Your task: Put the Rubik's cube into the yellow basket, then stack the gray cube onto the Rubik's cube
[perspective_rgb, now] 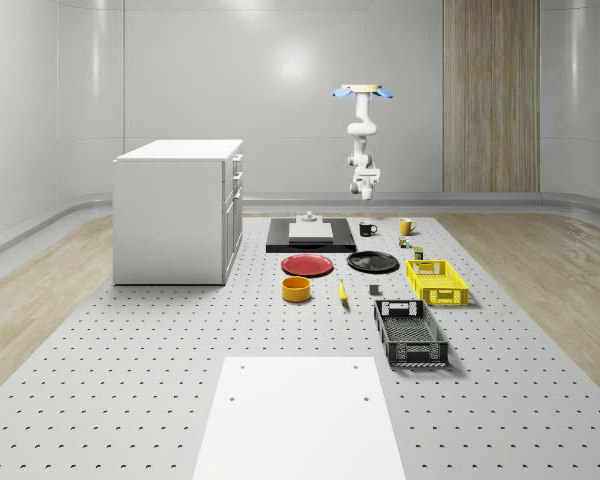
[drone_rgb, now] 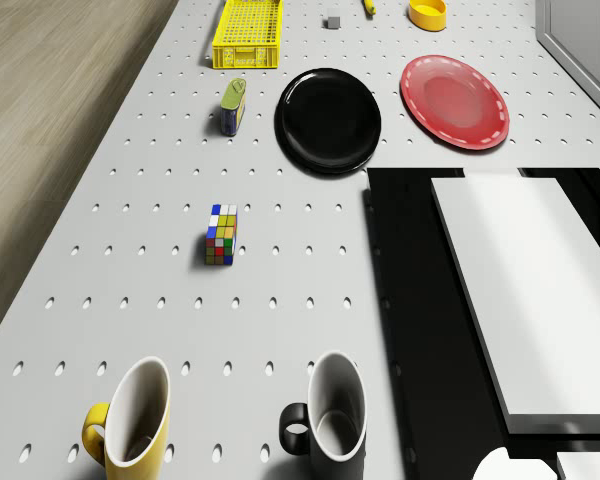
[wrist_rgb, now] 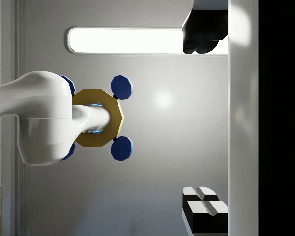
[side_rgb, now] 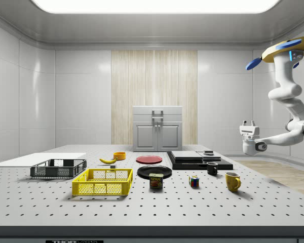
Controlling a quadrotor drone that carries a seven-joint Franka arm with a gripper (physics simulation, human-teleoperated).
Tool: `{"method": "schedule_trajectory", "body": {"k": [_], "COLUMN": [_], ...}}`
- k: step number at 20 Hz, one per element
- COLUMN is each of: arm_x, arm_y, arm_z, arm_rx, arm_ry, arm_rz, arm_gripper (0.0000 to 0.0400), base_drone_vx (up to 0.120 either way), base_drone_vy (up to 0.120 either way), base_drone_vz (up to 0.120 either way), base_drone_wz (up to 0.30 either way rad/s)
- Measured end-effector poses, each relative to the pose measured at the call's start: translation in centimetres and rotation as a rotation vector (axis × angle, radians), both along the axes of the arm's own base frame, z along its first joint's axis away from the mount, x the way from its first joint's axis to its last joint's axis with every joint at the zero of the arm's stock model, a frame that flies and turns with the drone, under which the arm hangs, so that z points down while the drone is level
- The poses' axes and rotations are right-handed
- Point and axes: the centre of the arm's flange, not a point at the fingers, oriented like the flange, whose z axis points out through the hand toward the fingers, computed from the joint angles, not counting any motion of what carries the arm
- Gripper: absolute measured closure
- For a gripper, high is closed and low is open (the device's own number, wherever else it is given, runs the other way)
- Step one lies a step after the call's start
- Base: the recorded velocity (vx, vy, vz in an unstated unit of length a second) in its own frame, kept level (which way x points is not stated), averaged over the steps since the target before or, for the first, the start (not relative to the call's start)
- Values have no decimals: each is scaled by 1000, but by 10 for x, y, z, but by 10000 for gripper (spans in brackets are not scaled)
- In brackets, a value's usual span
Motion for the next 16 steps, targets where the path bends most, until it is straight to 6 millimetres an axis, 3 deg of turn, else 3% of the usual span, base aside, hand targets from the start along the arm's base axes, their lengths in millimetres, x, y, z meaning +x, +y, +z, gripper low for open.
{"method": "schedule_trajectory", "body": {"k": [16], "arm_x": [-1], "arm_y": [0], "arm_z": [3], "arm_rx": [-1], "arm_ry": [-12], "arm_rz": [0], "arm_gripper": [0], "base_drone_vx": [120], "base_drone_vy": [120], "base_drone_vz": [0], "base_drone_wz": [0]}}
